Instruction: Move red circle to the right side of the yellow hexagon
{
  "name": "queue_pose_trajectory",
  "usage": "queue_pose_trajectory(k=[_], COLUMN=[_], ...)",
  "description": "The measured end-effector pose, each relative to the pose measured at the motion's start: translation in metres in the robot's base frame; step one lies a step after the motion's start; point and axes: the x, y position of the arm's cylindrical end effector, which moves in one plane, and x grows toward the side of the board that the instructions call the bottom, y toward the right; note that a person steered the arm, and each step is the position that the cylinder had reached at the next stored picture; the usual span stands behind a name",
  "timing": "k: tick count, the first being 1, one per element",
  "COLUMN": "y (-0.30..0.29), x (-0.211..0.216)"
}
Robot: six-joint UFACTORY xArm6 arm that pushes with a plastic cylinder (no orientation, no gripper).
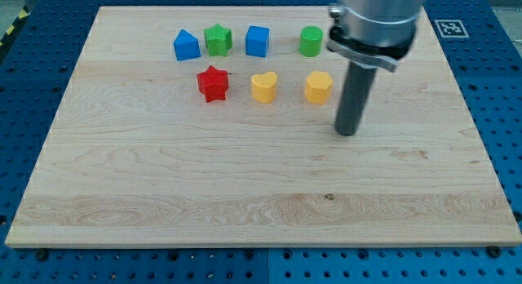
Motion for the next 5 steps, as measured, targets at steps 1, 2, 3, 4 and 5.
queue_pose_trajectory(k=[1, 2, 3, 4, 5], y=[0.053, 0.100, 0.139, 0.151, 0.151], x=[-0.015, -0.040, -0.088, -0.151, -0.226])
